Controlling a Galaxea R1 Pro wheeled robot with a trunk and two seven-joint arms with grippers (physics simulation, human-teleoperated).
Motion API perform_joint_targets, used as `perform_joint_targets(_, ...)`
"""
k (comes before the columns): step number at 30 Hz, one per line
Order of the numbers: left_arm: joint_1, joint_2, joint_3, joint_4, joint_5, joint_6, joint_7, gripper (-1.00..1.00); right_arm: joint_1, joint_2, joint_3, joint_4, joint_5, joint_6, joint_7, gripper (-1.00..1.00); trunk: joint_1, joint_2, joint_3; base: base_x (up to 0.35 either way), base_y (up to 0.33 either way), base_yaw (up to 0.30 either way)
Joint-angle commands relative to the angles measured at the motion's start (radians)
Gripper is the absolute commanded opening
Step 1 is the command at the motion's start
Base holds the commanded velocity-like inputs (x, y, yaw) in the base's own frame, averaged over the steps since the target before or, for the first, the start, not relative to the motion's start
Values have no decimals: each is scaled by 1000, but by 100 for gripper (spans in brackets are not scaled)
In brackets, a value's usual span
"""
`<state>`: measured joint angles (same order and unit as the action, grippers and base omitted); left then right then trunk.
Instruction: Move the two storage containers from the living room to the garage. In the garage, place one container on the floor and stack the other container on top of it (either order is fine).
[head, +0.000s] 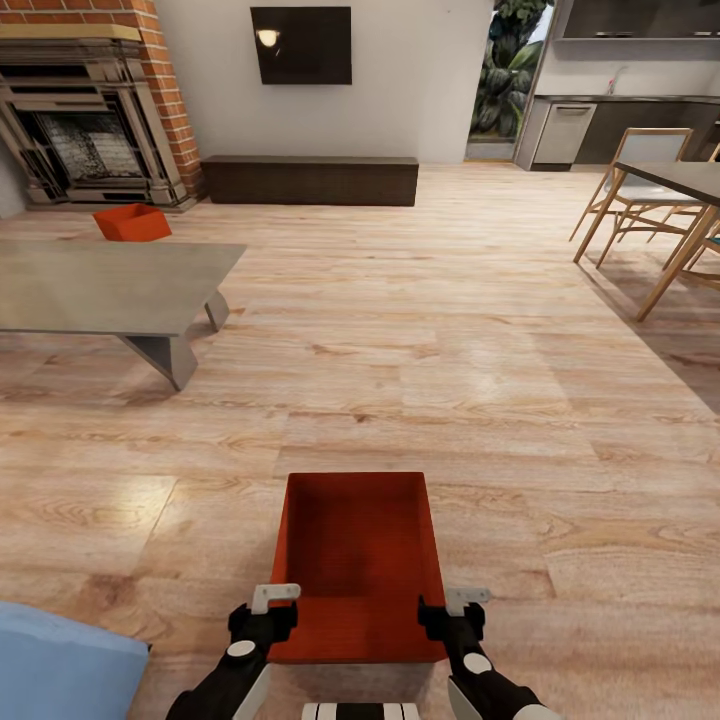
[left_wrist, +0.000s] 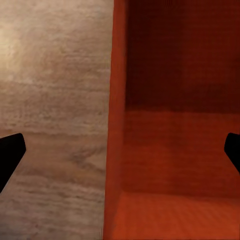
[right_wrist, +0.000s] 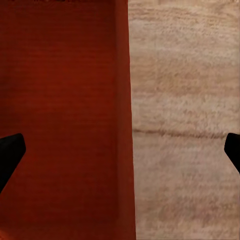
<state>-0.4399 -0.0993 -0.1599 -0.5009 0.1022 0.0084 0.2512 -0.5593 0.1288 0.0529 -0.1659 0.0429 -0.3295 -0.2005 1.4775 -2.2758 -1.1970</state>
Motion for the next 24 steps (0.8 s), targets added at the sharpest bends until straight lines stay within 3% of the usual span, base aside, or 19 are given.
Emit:
perform_joint_targets(1,0,3,-8,-3,11,-1,9,100,-1,0,6,4,8,-12,-7,100,0,0,-1,0,0,0)
perform_joint_targets(6,0,20,-5,-8,11,-2,14,100,-1,1,8,9,12,-30,-5,100,0,0,-1,0,0,0)
perform_joint_targets(7,0,43,-4,-8,11,-3,10,100,-1,1,8,9,12,-32,-4,100,0,0,-1,0,0,0)
perform_joint_targets(10,0,51,-4,-7,11,-3,8,100,-1,2,8,9,12,-32,-4,100,0,0,-1,0,0,0)
perform_joint_targets(24,0,54,-6,-8,16,-5,5,100,-1,2,8,10,1,-33,-5,100,0,0,-11,0,0,37)
